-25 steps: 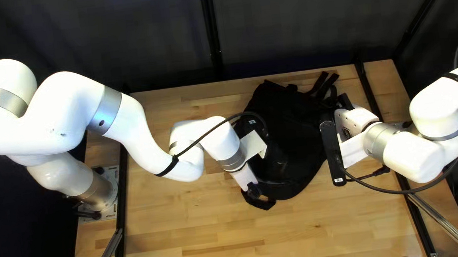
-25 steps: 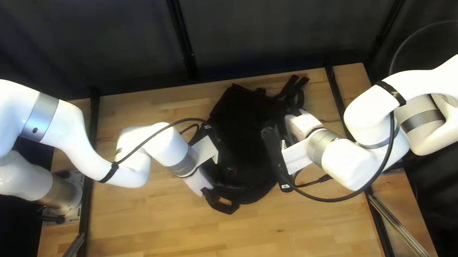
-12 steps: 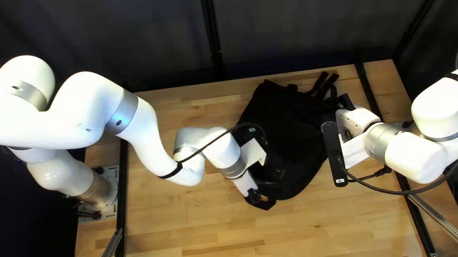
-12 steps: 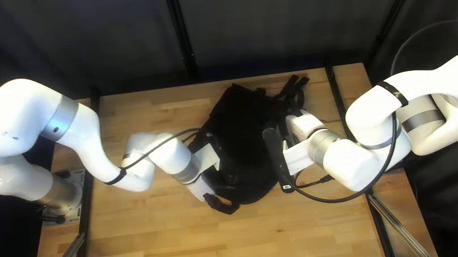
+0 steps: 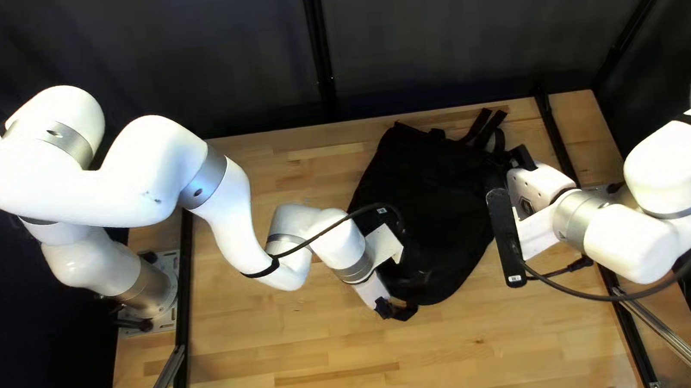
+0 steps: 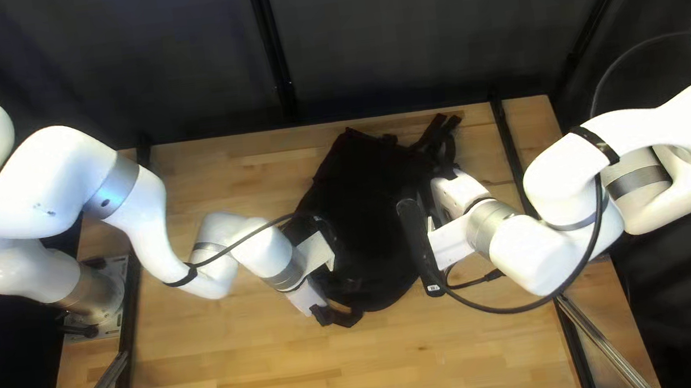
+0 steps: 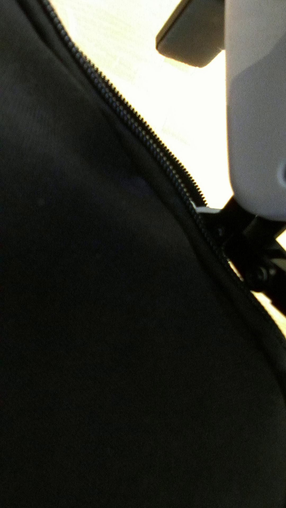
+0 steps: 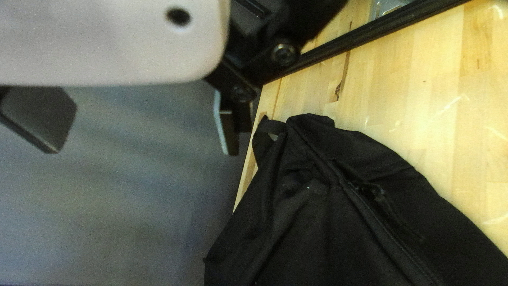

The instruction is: Remove a lunch box from a kids backpack

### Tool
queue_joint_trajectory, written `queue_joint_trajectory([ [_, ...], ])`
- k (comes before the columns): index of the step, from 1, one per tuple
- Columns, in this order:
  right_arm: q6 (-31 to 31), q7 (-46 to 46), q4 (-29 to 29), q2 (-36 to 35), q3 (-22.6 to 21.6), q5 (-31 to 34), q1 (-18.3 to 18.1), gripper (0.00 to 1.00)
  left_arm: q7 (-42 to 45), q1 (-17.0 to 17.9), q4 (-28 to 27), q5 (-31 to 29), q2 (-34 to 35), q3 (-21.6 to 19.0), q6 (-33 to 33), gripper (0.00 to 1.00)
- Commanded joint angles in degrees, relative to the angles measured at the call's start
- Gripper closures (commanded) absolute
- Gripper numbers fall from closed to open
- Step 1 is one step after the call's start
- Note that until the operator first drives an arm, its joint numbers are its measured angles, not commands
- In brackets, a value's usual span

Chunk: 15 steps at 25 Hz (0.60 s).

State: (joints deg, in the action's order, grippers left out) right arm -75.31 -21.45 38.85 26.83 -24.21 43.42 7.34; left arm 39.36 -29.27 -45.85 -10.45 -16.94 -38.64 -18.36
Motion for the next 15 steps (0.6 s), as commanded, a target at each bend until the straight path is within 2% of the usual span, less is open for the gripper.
queue_joint_trajectory([
  [1, 3.2, -1.5, -3.0, 0.9, -0.7, 0.2, 1.4, 0.0, 0.4, -1.0, 3.3, 1.6, 3.8, -1.2, 1.2, 0.0],
  [7, 9.5, -4.1, -4.2, -2.4, -1.1, 2.3, 1.5, 0.0, -2.2, -2.8, 6.6, 6.8, 9.7, -3.7, 0.8, 0.0],
  [15, 20.3, -13.1, -0.8, -16.2, -0.9, 12.9, -1.6, 0.0, 0.1, -2.1, 7.8, 5.0, 10.4, -3.0, 2.4, 0.0],
])
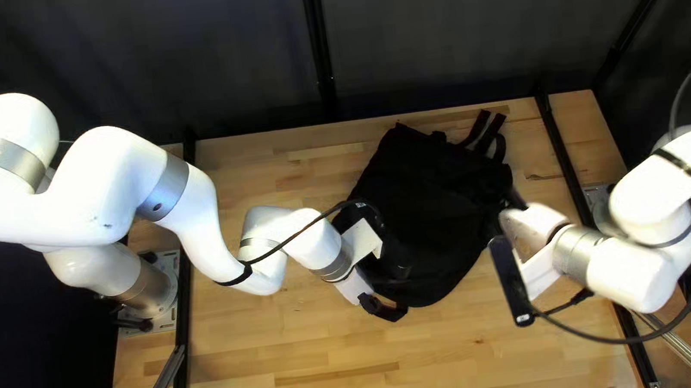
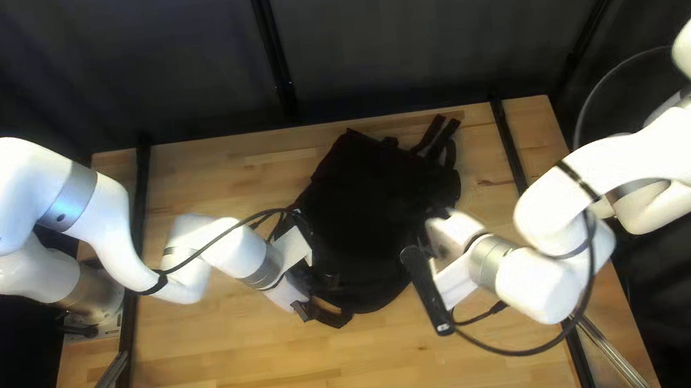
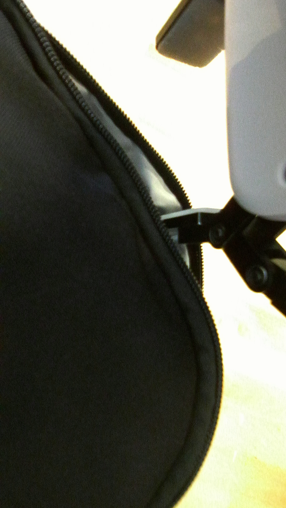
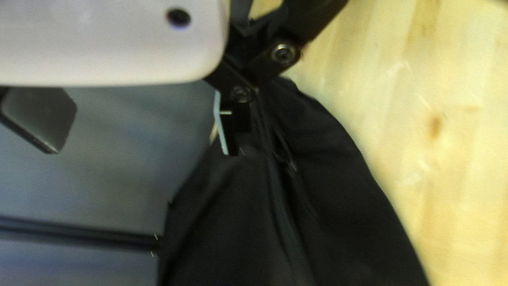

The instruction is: Remove a lunch box from a kids backpack

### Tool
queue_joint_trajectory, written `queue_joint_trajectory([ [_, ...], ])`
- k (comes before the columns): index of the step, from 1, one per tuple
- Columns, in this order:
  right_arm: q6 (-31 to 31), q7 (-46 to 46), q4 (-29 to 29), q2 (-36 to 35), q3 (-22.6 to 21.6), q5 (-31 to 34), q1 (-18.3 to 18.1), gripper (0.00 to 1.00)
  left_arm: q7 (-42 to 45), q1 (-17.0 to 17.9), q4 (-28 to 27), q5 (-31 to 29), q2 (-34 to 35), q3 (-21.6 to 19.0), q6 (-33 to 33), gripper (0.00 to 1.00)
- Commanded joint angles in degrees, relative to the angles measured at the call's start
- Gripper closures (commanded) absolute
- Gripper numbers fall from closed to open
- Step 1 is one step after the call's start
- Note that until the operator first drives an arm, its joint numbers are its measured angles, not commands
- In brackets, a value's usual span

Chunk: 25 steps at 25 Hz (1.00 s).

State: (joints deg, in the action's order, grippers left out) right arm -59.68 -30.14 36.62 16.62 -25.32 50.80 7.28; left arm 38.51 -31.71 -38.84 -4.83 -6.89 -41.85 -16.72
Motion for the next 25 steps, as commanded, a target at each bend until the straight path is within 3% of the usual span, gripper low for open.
queue_joint_trajectory([
  [1, 5.8, -5.4, 1.5, -7.2, 0.3, 6.9, -1.8, 0.0, 1.4, 0.4, 1.3, -0.7, 0.6, 0.3, 1.2, 0.0],
  [12, 11.3, -11.3, -1.7, -8.8, 0.6, 10.8, -2.2, 0.0, 4.9, 1.5, 2.8, -3.3, 1.4, 1.1, 2.5, 0.0],
  [13, 11.8, -11.7, -1.8, -9.1, 0.8, 11.4, -2.5, 0.03, 5.1, 1.5, 2.8, -3.4, 1.5, 1.2, 2.5, 0.0],
  [14, 12.2, -11.5, -1.6, -9.5, 1.2, 11.7, -2.8, 0.08, 5.2, 1.6, 2.8, -3.4, 1.5, 1.2, 2.5, 0.0],
  [15, 12.5, -11.1, -1.4, -9.7, 1.4, 12.0, -3.1, 0.39, 5.2, 1.6, 2.9, -3.3, 1.6, 1.1, 2.5, 0.0],
  [16, 12.6, -10.8, -1.2, -9.7, 1.6, 12.1, -3.2, 1.0, 5.2, 1.6, 2.9, -3.2, 1.7, 1.1, 2.5, 0.0],
  [25, 13.3, -2.5, 0.0, -6.9, 3.9, 10.1, -4.2, 1.0, 5.3, 1.6, 2.9, -3.3, 1.8, 1.1, 2.6, 0.0],
])
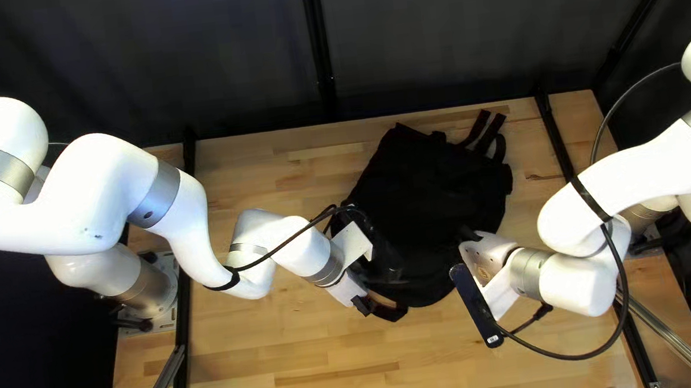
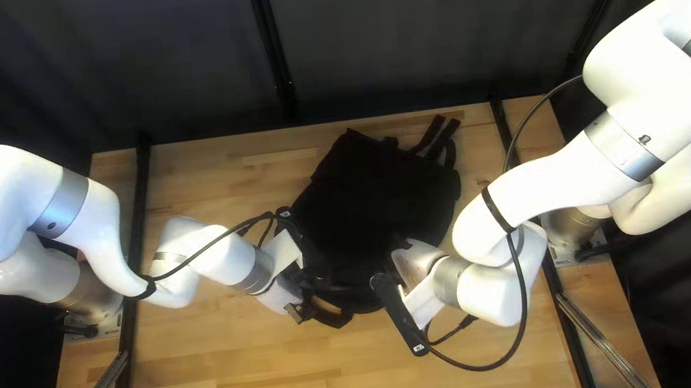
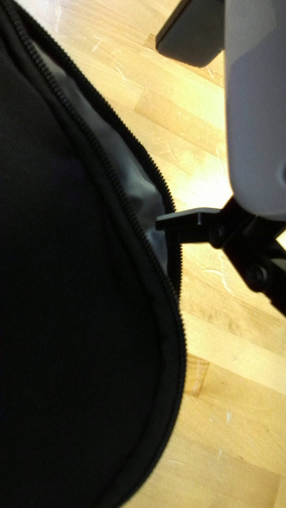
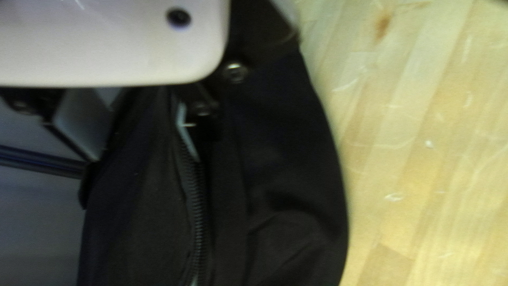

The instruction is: Remove a lunch box from a kids backpack

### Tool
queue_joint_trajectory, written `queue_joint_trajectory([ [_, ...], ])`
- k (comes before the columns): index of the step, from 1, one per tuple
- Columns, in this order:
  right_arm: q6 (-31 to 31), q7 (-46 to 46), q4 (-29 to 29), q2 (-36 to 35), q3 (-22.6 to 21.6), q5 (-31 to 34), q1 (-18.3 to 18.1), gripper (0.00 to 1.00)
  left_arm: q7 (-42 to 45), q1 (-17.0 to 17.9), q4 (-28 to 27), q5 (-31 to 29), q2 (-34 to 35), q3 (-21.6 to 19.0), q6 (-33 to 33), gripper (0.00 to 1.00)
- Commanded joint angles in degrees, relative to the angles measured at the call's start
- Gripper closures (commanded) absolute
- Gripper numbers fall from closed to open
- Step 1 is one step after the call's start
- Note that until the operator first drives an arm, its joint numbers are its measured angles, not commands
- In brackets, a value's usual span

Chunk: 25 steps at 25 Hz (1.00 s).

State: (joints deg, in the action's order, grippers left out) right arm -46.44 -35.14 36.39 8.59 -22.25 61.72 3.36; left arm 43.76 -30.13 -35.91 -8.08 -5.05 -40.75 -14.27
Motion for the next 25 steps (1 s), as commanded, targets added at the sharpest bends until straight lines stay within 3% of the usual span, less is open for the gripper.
queue_joint_trajectory([
  [1, 0.1, 3.6, 0.3, 1.8, 1.1, -1.3, -0.4, 1.0, 0.0, 0.0, 0.0, 0.0, -0.1, 0.0, 0.1, 0.0],
  [5, 1.0, 4.6, -1.5, 3.7, 2.3, -0.6, -1.2, 1.0, -0.6, -0.2, -0.1, 0.7, 0.4, -0.2, -0.1, 0.0],
  [10, 2.7, 3.0, -5.2, 7.9, 3.4, 1.1, -1.8, 1.0, -7.1, -0.1, -1.1, 6.6, 5.1, -0.8, -3.5, 0.0],
  [14, 2.9, 3.7, -5.0, 9.5, 4.2, 1.7, -2.4, 1.0, -9.7, 0.4, -3.2, 6.1, 7.1, -1.0, -6.7, 0.0],
  [19, 3.8, 4.3, -4.5, 10.8, 5.7, 3.5, -3.8, 1.0, -7.6, 0.3, -4.8, 0.8, 7.1, -1.8, -8.5, 0.0],
  [25, 5.3, 0.6, -4.2, 9.8, 6.4, 7.7, -5.6, 1.0, 3.5, 1.3, -8.9, -14.1, 2.3, -1.3, -11.8, 0.0],
])
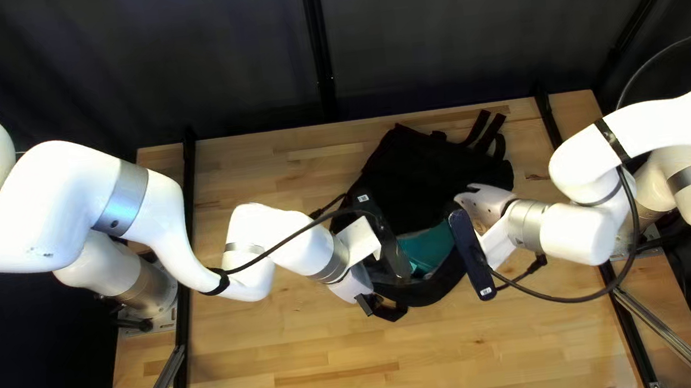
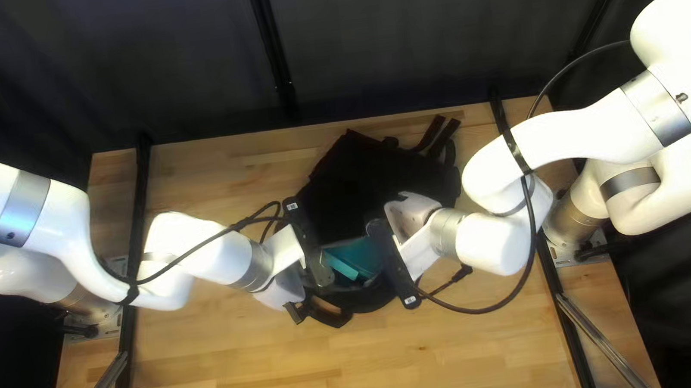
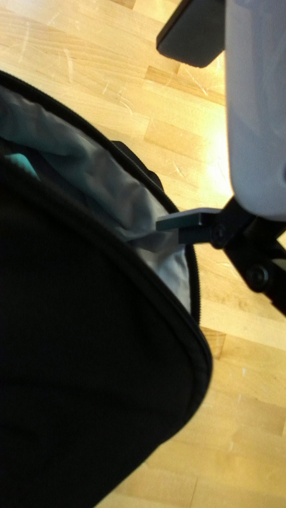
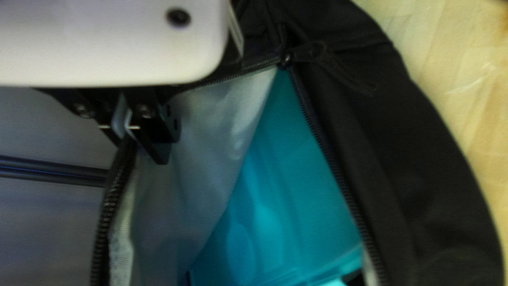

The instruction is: Remove a lunch box from a kids backpack

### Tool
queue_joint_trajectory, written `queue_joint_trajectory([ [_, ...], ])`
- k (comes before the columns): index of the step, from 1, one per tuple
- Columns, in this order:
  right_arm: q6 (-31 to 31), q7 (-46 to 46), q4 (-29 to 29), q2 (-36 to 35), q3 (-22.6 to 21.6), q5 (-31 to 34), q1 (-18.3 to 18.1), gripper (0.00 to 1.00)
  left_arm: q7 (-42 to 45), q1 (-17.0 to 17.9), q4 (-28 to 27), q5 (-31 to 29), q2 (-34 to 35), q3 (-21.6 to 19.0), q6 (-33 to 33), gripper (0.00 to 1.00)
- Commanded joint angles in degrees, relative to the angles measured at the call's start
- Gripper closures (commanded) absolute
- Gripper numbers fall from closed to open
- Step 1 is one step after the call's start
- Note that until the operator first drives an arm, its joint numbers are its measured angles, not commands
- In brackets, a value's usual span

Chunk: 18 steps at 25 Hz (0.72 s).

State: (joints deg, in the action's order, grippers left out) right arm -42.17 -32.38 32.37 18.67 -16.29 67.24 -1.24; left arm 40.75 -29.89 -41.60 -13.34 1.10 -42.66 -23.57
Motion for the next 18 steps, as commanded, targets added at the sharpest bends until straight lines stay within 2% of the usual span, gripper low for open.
queue_joint_trajectory([
  [1, 1.3, -2.8, -0.4, -0.1, 0.5, 2.8, -1.2, 1.0, 7.4, 1.6, -4.1, -10.7, -5.1, 1.0, -3.2, 0.0],
  [5, 2.0, -3.9, -0.9, 0.6, 0.7, 3.7, -1.3, 1.0, 7.5, 1.5, -4.7, -12.9, -6.2, 1.5, -4.3, 0.0],
  [9, 2.2, -4.2, -1.4, 1.3, 0.5, 3.9, -1.2, 1.0, 12.7, 1.2, -1.3, -13.1, -2.1, 1.7, -5.1, 0.0],
  [12, 2.4, -4.7, -1.6, 1.2, 0.5, 4.4, -1.3, 1.0, 24.5, 1.9, -0.6, -16.4, -0.9, 0.5, -9.2, 0.0],
  [18, 2.4, -5.7, -1.4, 0.7, 0.2, 5.0, -1.3, 1.0, 49.4, 4.5, -3.8, -19.7, -5.1, -0.1, -18.1, 0.0],
])
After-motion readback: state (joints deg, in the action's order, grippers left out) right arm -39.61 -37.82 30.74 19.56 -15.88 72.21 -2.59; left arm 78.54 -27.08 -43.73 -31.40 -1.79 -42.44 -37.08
